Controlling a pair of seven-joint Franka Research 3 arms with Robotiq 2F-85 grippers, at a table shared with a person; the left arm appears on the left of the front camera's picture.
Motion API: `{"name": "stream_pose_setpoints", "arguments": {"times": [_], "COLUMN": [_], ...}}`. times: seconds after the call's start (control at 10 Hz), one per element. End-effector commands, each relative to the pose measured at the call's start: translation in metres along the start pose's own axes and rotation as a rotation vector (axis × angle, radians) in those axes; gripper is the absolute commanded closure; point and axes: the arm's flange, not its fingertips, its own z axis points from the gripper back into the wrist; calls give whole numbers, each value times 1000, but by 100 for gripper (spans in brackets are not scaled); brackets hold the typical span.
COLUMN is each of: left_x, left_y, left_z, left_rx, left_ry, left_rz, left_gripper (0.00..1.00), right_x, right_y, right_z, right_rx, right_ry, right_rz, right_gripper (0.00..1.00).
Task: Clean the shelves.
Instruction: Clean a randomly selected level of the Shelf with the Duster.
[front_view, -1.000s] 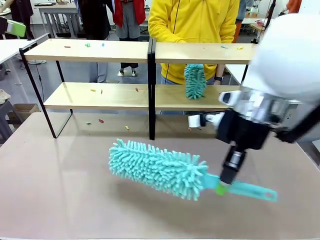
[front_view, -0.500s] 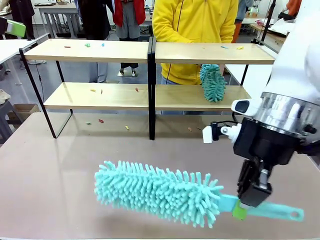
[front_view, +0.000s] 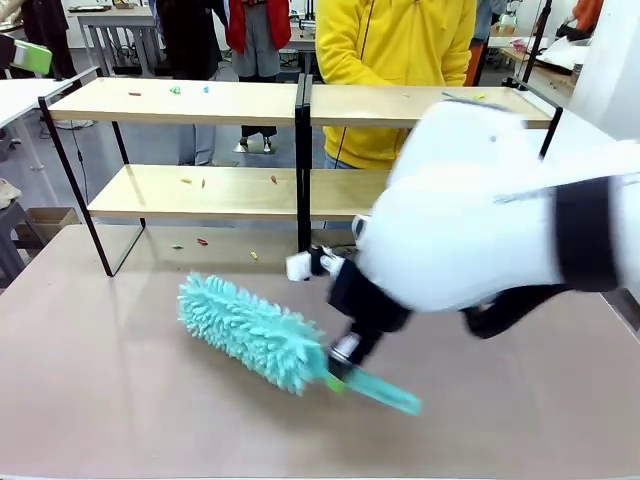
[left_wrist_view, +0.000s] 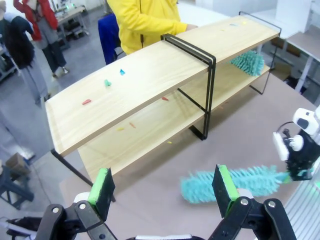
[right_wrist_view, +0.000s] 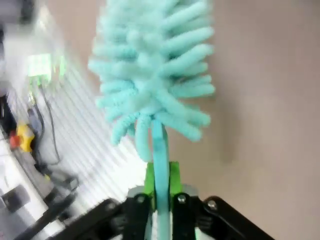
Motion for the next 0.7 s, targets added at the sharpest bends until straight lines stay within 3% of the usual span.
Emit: {"name": "stream_pose_setpoints", "arguments": {"times": [0.0, 0.1, 0.3, 0.6], "left_x": [-1, -1, -1, -1], "left_y": [1, 1, 1, 1], "left_z": [-1, -1, -1, -1], "left_rx": [0, 0, 0, 0], "left_ry": [-6, -6, -6, -6], "left_rz": [0, 0, 0, 0], "left_gripper": [0, 0, 0, 0], "right_x": [26, 0, 26, 77], "right_y": [-15, 0, -3, -14], "right_z": [1, 0, -6, -24], "right_rx": [-133, 0, -120, -145], "right_ry": [56, 0, -34, -46], "right_rz": [-148, 0, -98, -113], "right_gripper": [88, 88, 88, 88]}}
